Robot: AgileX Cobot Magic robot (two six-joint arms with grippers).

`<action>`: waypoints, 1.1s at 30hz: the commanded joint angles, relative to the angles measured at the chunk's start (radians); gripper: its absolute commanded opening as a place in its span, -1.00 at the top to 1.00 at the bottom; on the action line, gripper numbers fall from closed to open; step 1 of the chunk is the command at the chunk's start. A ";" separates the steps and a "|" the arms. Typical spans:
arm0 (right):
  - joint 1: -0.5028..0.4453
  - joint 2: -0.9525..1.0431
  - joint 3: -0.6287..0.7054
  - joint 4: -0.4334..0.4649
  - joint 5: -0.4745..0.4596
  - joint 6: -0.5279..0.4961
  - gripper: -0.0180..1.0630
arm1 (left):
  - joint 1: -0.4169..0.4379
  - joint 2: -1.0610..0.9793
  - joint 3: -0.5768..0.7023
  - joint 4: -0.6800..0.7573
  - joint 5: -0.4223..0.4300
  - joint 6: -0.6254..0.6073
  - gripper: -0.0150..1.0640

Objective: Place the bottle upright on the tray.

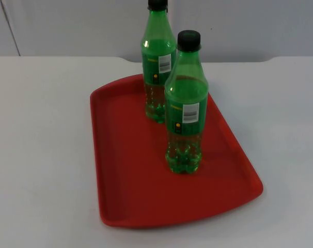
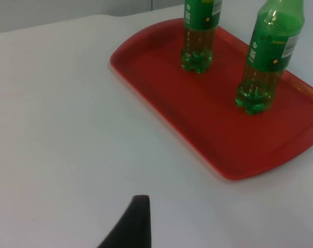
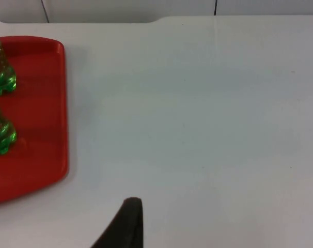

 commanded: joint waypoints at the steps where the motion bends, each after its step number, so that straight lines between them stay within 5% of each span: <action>1: -0.007 -0.002 0.007 0.002 -0.005 0.004 -0.98 | -0.004 -0.004 0.005 -0.006 -0.001 0.001 -0.97; 16: -0.007 -0.002 0.007 0.002 -0.005 0.004 -0.98 | 0.008 -0.004 0.005 -0.006 -0.001 0.001 -0.97; 33: -0.007 -0.002 0.007 0.002 -0.005 0.004 -0.98 | 0.324 -0.004 0.005 -0.004 -0.001 0.001 -0.97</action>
